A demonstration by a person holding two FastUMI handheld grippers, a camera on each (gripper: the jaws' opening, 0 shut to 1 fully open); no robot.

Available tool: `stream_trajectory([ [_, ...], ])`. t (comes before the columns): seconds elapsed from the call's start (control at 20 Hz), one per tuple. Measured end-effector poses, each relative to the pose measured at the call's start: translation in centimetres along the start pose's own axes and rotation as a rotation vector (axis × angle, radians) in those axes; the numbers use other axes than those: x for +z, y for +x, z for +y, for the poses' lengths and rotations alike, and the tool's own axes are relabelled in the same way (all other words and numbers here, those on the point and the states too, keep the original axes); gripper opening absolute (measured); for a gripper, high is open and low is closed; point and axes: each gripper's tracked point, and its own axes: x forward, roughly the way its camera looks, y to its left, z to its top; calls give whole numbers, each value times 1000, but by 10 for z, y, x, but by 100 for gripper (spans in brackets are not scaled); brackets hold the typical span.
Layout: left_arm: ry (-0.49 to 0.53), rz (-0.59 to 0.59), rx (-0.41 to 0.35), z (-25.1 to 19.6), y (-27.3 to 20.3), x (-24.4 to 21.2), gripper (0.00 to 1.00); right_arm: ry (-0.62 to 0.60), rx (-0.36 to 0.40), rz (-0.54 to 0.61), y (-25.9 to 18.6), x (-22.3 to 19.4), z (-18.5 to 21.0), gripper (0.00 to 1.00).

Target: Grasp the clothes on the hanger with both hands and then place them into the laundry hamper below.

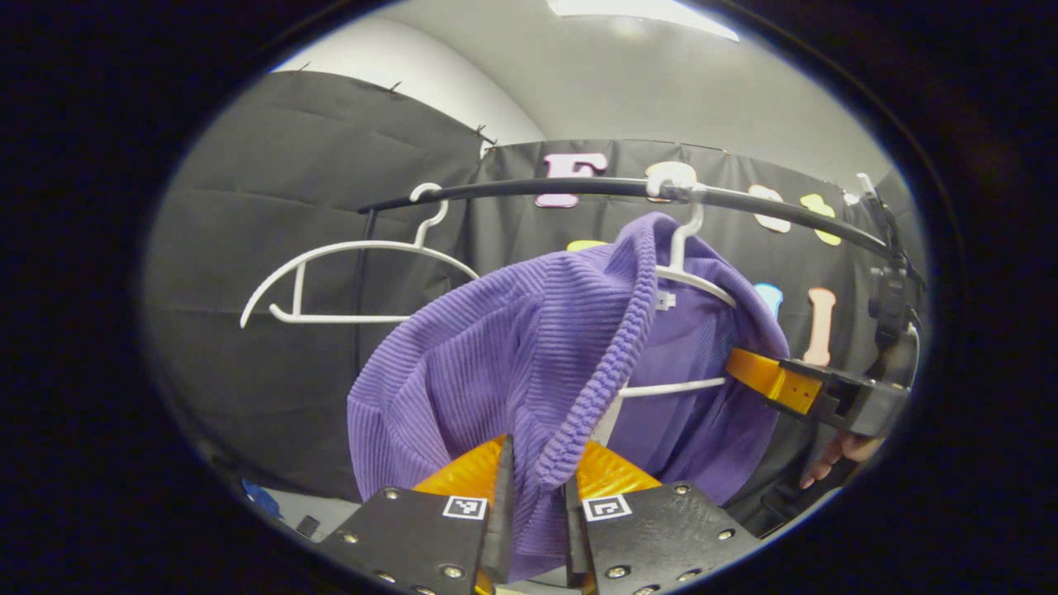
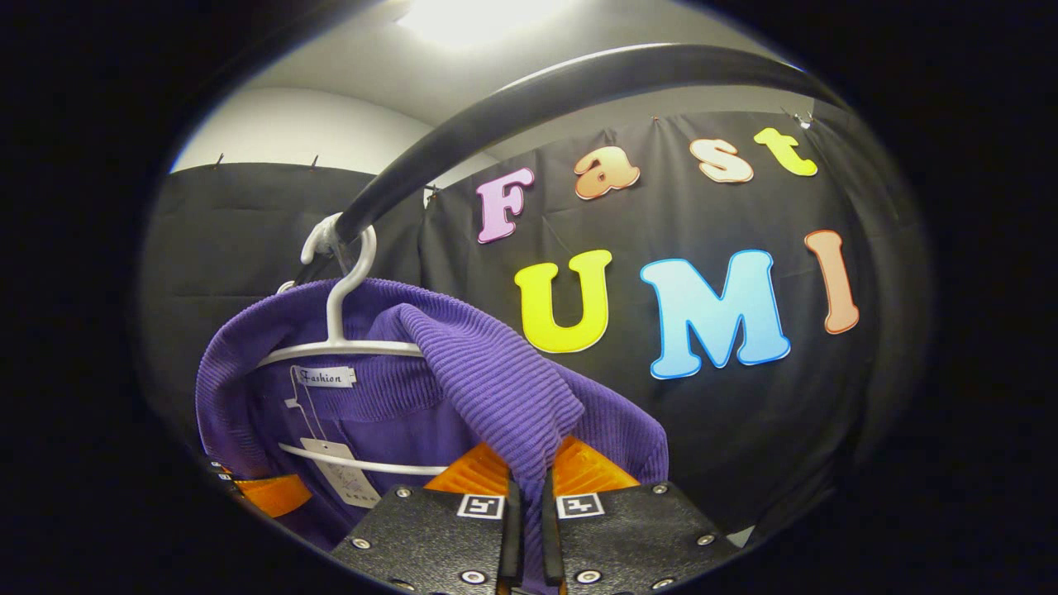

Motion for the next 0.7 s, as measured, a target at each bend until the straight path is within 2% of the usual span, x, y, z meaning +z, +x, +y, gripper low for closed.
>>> stream_trajectory([
  [0.05,-6,-11,-7,-1,5,4,18,-3,18,0,-2,0,1,7],
  [0.1,-41,3,-56,-14,8,-1,9,-5,39,1,-4,0,3,4],
  [0.15,-62,6,-69,-17,7,-2,10,-1,57,-2,-6,2,4,2],
  [0.2,-69,4,-80,-16,6,-1,3,-1,74,-3,-8,3,6,0],
  [0.25,-65,2,-74,-14,3,1,0,-8,80,0,-10,4,5,0],
  [0.35,-77,-5,-64,-11,-4,5,9,-20,67,-21,-15,10,-2,0],
  [0.45,-118,-8,-63,-9,-12,6,10,-29,55,-43,-15,15,-9,0],
  [0.5,-127,-12,-60,-8,-14,9,9,-28,56,-51,-18,17,-10,0],
  [0.55,-126,-19,-49,-2,-17,12,2,-28,56,-56,-22,16,-10,0],
  [0.65,-125,-39,-29,10,-27,22,9,-33,45,-70,-28,19,-14,0],
  [0.7,-127,-50,-18,18,-32,28,0,-39,36,-79,-31,21,-17,0],
])
